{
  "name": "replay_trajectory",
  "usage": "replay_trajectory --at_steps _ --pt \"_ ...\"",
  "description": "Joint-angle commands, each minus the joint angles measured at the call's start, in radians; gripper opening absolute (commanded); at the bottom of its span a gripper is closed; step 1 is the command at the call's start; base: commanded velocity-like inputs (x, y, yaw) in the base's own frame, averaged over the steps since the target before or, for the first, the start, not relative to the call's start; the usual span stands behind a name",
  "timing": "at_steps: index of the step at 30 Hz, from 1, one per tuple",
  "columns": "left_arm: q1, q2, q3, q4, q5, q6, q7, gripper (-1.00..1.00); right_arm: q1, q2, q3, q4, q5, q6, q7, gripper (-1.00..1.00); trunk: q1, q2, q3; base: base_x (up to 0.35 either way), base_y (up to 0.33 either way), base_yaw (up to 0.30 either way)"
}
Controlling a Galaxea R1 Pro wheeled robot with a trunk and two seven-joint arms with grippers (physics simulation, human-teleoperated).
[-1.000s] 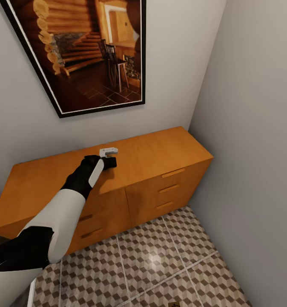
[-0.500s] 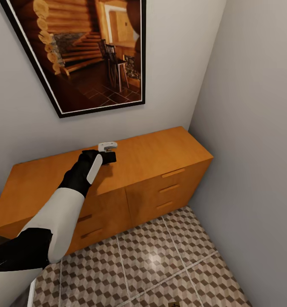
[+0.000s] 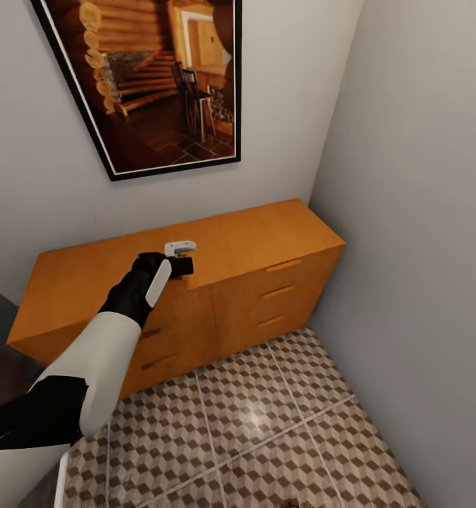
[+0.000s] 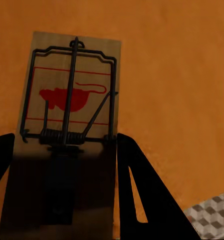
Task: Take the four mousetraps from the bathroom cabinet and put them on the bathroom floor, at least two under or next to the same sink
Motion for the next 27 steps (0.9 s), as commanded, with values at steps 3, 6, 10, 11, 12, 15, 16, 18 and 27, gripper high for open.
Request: replay_trajectory --at_steps 3,6,10,11,12,15,16,18,27 --pt "-0.001 0.0 -0.003 0.008 0.008 0.004 0.009 -1.0 -0.001 0.0 -0.002 0.001 0.003 -0.003 0.005 -1.0 0.0 -0.002 -0.002 -0.34 0.0 0.0" --pt "-0.001 0.0 -0.003 0.021 0.008 0.002 0.008 -1.0 -0.001 0.0 -0.002 0.001 0.003 -0.003 0.005 -1.0 0.0 -0.002 -0.002 -0.34 0.0 0.0" --pt "-0.001 0.0 -0.003 0.027 0.008 0.001 0.008 -1.0 -0.001 0.0 -0.002 0.001 0.003 -0.003 0.005 -1.0 0.0 -0.002 -0.002 -0.341 0.0 0.0" --pt "-0.001 0.0 -0.003 0.027 0.008 0.0 0.009 -1.0 -0.001 0.0 -0.002 0.001 0.002 -0.002 0.005 -1.0 0.0 -0.002 -0.002 -0.341 0.0 0.0" --pt "-0.001 0.0 -0.003 0.028 0.008 0.0 0.009 -1.0 -0.001 0.0 -0.002 0.001 0.002 -0.002 0.005 -1.0 0.0 -0.002 -0.002 -0.341 0.0 0.0" --pt "-0.001 0.0 -0.003 0.029 0.008 0.0 0.009 -1.0 -0.001 0.0 -0.003 0.001 0.003 -0.002 0.005 -1.0 0.0 -0.002 -0.002 -0.341 0.0 0.0" --pt "-0.001 0.0 -0.003 0.029 0.008 0.0 0.009 -1.0 -0.001 0.0 -0.003 0.001 0.003 -0.002 0.005 -1.0 0.0 -0.002 -0.002 -0.341 0.0 0.0" --pt "-0.001 0.0 -0.003 0.03 0.008 0.0 0.009 -1.0 -0.001 0.0 -0.003 0.001 0.003 -0.002 0.005 -1.0 0.0 -0.002 -0.002 -0.341 0.0 0.0" --pt "-0.001 -0.011 -0.004 0.111 0.006 -0.004 0.007 -1.0 -0.001 0.0 -0.003 0.001 0.003 -0.002 0.005 -1.0 0.0 -0.002 -0.002 -0.341 -0.052 0.0"
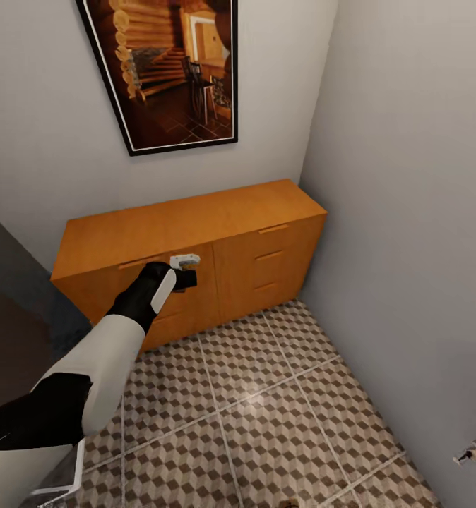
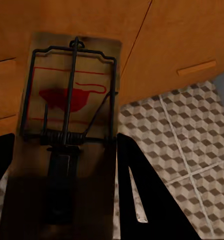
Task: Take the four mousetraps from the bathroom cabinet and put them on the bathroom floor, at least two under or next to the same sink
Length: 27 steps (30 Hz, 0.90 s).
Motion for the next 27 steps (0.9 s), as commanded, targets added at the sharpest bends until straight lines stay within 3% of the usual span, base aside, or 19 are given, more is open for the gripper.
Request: replay_trajectory --at_steps 1,7,14,18,19,20,22,27 --pt "-0.001 -0.002 -0.004 0.012 0.007 0.004 0.008 -1.0 -0.001 0.0 -0.003 0.001 0.003 -0.003 0.005 -1.0 0.0 -0.002 -0.002 -0.341 -0.082 0.0" --pt "-0.001 -0.008 -0.004 0.072 0.007 -0.015 0.006 -1.0 -0.001 0.0 -0.002 0.001 0.003 -0.003 0.005 -1.0 0.0 -0.002 -0.002 -0.341 -0.088 0.0" --pt "-0.001 -0.023 -0.022 0.263 0.007 -0.16 0.001 -1.0 -0.001 0.0 -0.003 0.001 0.003 -0.003 0.004 -1.0 0.0 -0.002 -0.002 -0.159 -0.058 0.0" --pt "-0.001 -0.025 -0.049 0.455 0.007 -0.332 -0.001 -1.0 -0.001 0.0 -0.004 0.001 0.003 -0.003 0.004 -1.0 0.0 -0.002 -0.002 -0.018 -0.007 0.0" --pt "-0.001 -0.027 -0.052 0.523 0.007 -0.395 -0.004 -1.0 -0.001 0.0 -0.004 0.001 0.003 -0.003 0.004 -1.0 0.0 -0.002 -0.002 -0.006 -0.002 0.0" --pt "-0.001 -0.028 -0.056 0.626 0.007 -0.517 -0.019 -1.0 -0.001 0.0 -0.004 0.001 0.003 -0.003 0.004 -1.0 0.0 -0.002 -0.002 -0.002 -0.001 0.0" --pt "0.008 -0.024 -0.058 0.658 0.007 -0.568 -0.033 -1.0 -0.001 0.0 -0.004 0.001 0.003 -0.003 0.004 -1.0 0.0 -0.002 -0.002 -0.002 -0.001 0.0" --pt "0.1 -0.011 -0.059 0.689 0.004 -0.635 -0.052 -1.0 -0.001 0.0 -0.004 0.0 0.003 -0.005 0.004 -1.0 0.0 -0.002 -0.002 0.0 0.0 0.0"
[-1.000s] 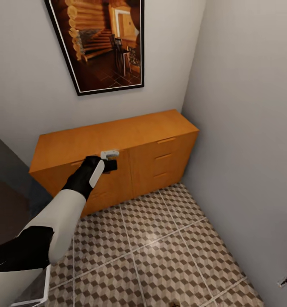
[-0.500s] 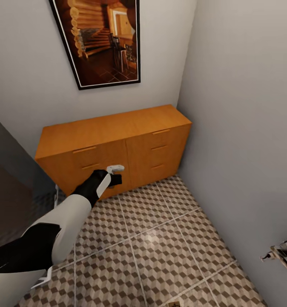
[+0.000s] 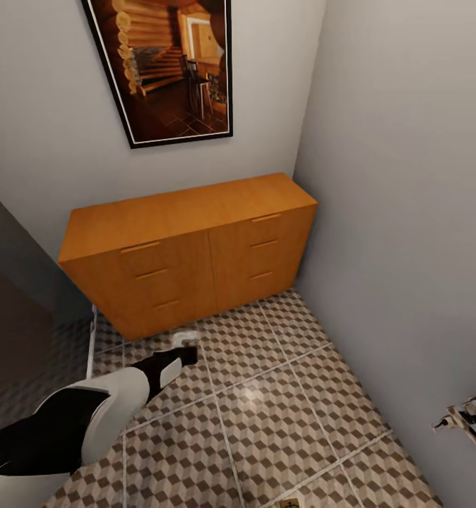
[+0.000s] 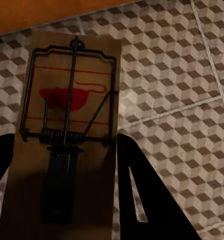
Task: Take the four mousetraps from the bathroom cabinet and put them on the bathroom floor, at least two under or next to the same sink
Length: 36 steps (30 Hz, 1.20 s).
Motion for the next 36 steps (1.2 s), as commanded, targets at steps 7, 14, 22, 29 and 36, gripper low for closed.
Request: replay_trajectory --at_steps 7,14,22,29,36 --pt "0.179 0.012 -0.009 0.007 -0.014 -0.192 0.0 -1.0 -0.001 -0.001 -0.007 -0.008 0.002 -0.005 0.004 -1.0 0.001 -0.002 -0.001 0.0 0.0 0.0" --pt "0.365 0.034 -0.011 0.008 -0.084 -0.373 0.0 -1.0 -0.001 -0.042 -0.012 -0.073 0.0 -0.001 -0.046 -1.0 0.001 -0.002 -0.001 0.0 0.0 0.0" --pt "0.516 0.065 -0.011 0.009 -0.129 -0.633 0.0 -1.0 0.001 -0.07 -0.013 -0.288 0.0 0.165 -0.15 -1.0 0.001 -0.002 -0.001 0.0 0.0 0.0" --pt "0.588 0.095 -0.011 0.009 -0.132 -0.738 0.002 -1.0 0.0 -0.099 -0.013 -0.55 -0.001 0.423 -0.153 -1.0 0.001 -0.002 -0.001 0.0 0.0 0.0" --pt "0.601 0.105 -0.011 0.008 -0.132 -0.765 0.006 -1.0 0.001 -0.115 -0.021 -0.58 -0.004 0.379 -0.149 -1.0 0.001 -0.002 -0.001 0.0 0.0 0.0"
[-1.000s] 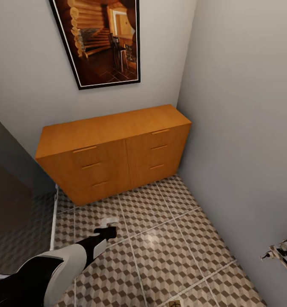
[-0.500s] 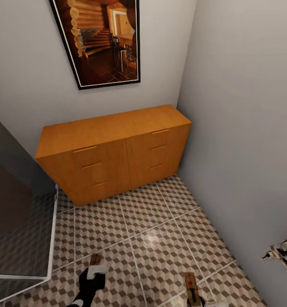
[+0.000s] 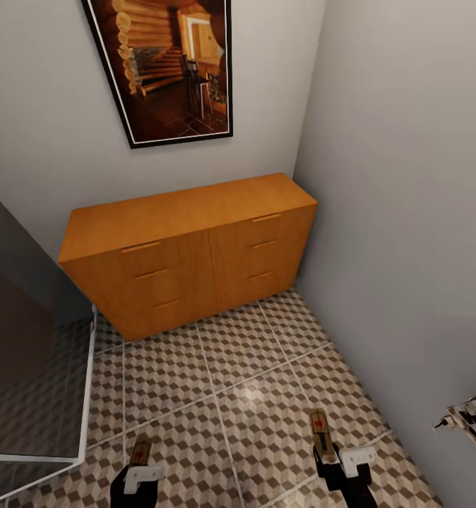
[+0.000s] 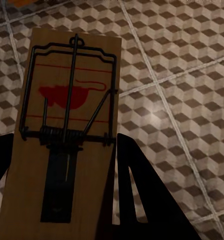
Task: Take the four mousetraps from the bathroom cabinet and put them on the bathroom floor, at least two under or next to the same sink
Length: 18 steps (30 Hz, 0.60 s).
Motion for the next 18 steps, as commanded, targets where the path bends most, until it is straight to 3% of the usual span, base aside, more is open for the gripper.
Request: replay_trajectory --at_steps 1,10,18 --pt "-0.001 -0.001 -0.009 0.004 0.002 -0.006 0.008 -1.0 -0.001 -0.002 0.004 0.001 0.002 -0.013 -0.004 -1.0 0.001 -0.002 -0.001 0.0 0.0 0.0" --pt "0.0 -0.001 -0.009 0.004 0.002 -0.005 0.01 -1.0 -0.001 -0.006 0.002 0.003 0.003 -0.032 -0.008 -1.0 0.001 -0.002 -0.001 0.0 0.0 0.0" --pt "0.0 -0.001 -0.009 0.004 0.002 -0.003 0.012 -1.0 -0.001 -0.003 0.001 0.066 0.004 -0.036 -0.015 -1.0 0.001 -0.002 -0.001 0.0 0.0 0.022"
